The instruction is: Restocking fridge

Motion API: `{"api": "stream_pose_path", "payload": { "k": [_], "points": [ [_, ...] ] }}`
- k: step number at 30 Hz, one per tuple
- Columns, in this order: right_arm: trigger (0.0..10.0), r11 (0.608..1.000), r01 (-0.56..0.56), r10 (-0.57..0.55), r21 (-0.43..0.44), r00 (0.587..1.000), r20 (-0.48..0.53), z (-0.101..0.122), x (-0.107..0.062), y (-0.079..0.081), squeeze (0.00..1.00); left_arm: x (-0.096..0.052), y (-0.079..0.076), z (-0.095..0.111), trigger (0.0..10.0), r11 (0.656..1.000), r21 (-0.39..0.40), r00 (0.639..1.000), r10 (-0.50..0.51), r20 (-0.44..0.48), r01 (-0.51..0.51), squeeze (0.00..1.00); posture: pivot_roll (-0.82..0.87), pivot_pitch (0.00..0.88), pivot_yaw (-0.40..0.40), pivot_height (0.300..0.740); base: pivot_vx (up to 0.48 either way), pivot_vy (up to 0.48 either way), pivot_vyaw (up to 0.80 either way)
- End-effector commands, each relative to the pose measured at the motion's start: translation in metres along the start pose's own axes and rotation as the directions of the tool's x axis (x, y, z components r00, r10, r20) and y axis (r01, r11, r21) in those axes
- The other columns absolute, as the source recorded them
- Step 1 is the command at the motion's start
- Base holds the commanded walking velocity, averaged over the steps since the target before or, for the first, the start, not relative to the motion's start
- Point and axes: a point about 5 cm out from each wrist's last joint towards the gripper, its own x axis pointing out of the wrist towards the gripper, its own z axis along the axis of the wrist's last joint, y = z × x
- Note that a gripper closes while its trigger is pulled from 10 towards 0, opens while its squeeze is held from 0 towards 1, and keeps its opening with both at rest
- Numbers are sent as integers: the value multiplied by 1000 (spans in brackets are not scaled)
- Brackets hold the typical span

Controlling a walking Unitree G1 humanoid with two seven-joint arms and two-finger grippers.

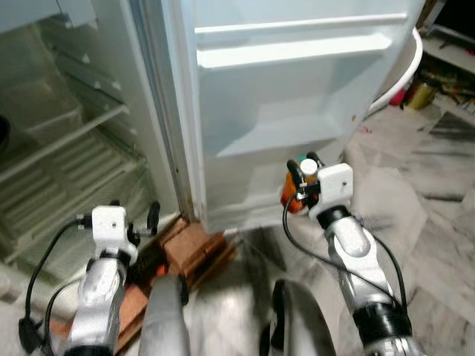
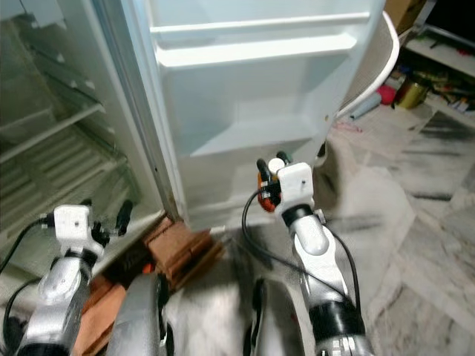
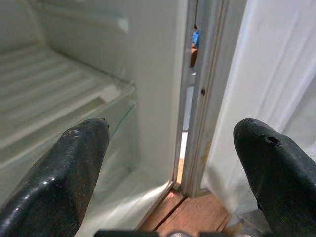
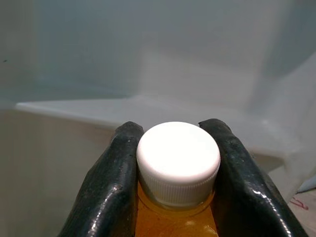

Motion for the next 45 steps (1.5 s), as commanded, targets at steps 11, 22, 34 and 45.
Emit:
{"api": "stream_pose_path", "payload": {
  "k": [11,22,34,45],
  "points": [
    [10000,999,-29,28,17,998,62,15,19,1,0,-3,25,13,10000,997,67,999,44,12,-45,0,115,184,-25,561,0,0,0],
    [10000,998,-33,27,45,992,127,34,44,1,0,-6,29,32,10000,995,89,998,40,47,-44,0,151,268,-47,561,0,0,0],
    [10000,995,-94,101,-44,973,209,57,72,5,0,-21,9,35,10000,999,49,999,21,42,-23,0,172,331,-75,506,0,0,0],
    [10000,968,-164,216,-192,931,295,85,99,24,0,-39,15,40,10000,996,65,998,66,23,-67,0,224,375,-84,506,0,0,0]
  ]
}}
